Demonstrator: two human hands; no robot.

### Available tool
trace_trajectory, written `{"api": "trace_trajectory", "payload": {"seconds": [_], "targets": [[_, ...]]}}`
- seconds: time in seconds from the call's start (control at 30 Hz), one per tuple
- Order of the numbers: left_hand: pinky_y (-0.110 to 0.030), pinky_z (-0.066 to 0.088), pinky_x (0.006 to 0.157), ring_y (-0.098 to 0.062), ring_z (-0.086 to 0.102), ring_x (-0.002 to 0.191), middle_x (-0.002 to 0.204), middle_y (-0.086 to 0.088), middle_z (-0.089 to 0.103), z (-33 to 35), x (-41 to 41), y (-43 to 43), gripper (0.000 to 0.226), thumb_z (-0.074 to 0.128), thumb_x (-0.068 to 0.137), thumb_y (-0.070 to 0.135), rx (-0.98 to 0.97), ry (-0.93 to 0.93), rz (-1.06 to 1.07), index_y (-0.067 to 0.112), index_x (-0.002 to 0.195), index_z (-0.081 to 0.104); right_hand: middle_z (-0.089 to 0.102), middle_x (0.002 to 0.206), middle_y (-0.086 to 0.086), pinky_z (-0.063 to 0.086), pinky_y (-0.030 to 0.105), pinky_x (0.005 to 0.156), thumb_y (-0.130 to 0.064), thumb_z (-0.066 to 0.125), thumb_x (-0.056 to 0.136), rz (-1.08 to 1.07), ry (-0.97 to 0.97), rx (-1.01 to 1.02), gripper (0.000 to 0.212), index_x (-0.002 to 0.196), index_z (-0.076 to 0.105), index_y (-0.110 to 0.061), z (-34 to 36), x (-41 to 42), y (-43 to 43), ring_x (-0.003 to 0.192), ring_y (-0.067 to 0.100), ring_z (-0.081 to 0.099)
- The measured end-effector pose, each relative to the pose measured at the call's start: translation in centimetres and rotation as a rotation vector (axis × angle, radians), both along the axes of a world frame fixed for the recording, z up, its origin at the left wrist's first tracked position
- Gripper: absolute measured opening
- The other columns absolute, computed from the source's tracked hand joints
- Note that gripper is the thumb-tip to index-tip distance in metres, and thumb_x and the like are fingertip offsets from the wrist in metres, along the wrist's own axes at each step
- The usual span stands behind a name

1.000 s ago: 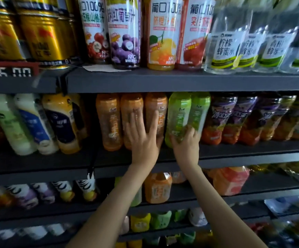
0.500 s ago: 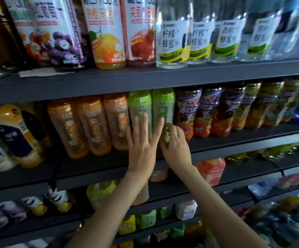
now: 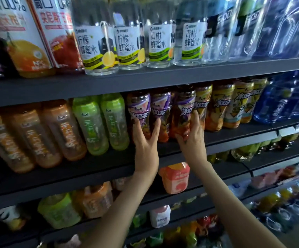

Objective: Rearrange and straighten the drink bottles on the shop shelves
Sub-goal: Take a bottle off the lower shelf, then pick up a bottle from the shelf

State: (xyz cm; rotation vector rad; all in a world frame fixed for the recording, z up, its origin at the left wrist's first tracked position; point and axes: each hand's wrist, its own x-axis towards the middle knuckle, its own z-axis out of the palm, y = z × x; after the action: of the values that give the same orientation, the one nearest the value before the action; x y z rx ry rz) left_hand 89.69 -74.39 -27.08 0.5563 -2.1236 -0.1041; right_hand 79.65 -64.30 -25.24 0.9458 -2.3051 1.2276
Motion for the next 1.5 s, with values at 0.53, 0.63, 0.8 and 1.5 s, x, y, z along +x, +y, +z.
{"api": "trace_trajectory", "payload": {"seconds": [0.53, 0.63, 0.8, 1.5], "targets": [[-0.055, 0.017, 0.110, -0.037, 0.017, 0.140, 0.152, -0.016, 0.015, 0.4, -3.2, -0.1, 0.063, 0.036, 0.089, 0.005, -0.357, -0.103, 0.304, 0.024, 0.147, 0.025, 0.045, 0.123, 0.020, 0.048, 0.042, 0.084, 0.004, 0.052, 0.087, 0.095, 0.071, 0.106, 0.099, 0.144, -0.022, -0.030, -0.4, -3.4, -0.5, 0.111, 0.037, 0.047], [-0.054, 0.006, 0.115, -0.033, 0.015, 0.142, 0.156, -0.008, 0.015, 0.3, -3.2, 0.0, 0.066, 0.038, 0.088, 0.007, -0.401, -0.163, 0.305, 0.024, 0.149, 0.019, 0.044, 0.127, 0.019, 0.047, 0.043, 0.088, -0.002, 0.057, 0.089, 0.138, 0.033, 0.098, 0.099, 0.146, -0.018, -0.032, -0.3, -3.6, -0.2, 0.116, 0.036, 0.045], [-0.051, 0.005, 0.115, -0.029, 0.012, 0.143, 0.156, -0.006, 0.019, 0.6, -3.5, 0.4, 0.070, 0.045, 0.083, 0.006, -0.410, -0.253, 0.253, 0.021, 0.149, 0.027, 0.043, 0.131, 0.015, 0.052, 0.041, 0.082, -0.008, 0.058, 0.090, 0.217, 0.030, 0.050, 0.095, 0.147, -0.013, -0.036, 0.1, -3.9, 0.9, 0.114, 0.031, 0.049], [-0.056, 0.002, 0.113, -0.031, -0.002, 0.144, 0.156, -0.014, 0.006, 2.2, -8.1, 4.3, 0.093, 0.074, 0.077, 0.014, -0.390, -0.212, 0.019, 0.017, 0.150, 0.017, 0.014, 0.155, 0.021, 0.021, 0.053, 0.114, -0.016, 0.066, 0.085, -0.089, 0.217, 0.188, 0.089, 0.151, 0.006, -0.019, -0.3, -10.0, 6.2, 0.144, 0.037, 0.007]]}}
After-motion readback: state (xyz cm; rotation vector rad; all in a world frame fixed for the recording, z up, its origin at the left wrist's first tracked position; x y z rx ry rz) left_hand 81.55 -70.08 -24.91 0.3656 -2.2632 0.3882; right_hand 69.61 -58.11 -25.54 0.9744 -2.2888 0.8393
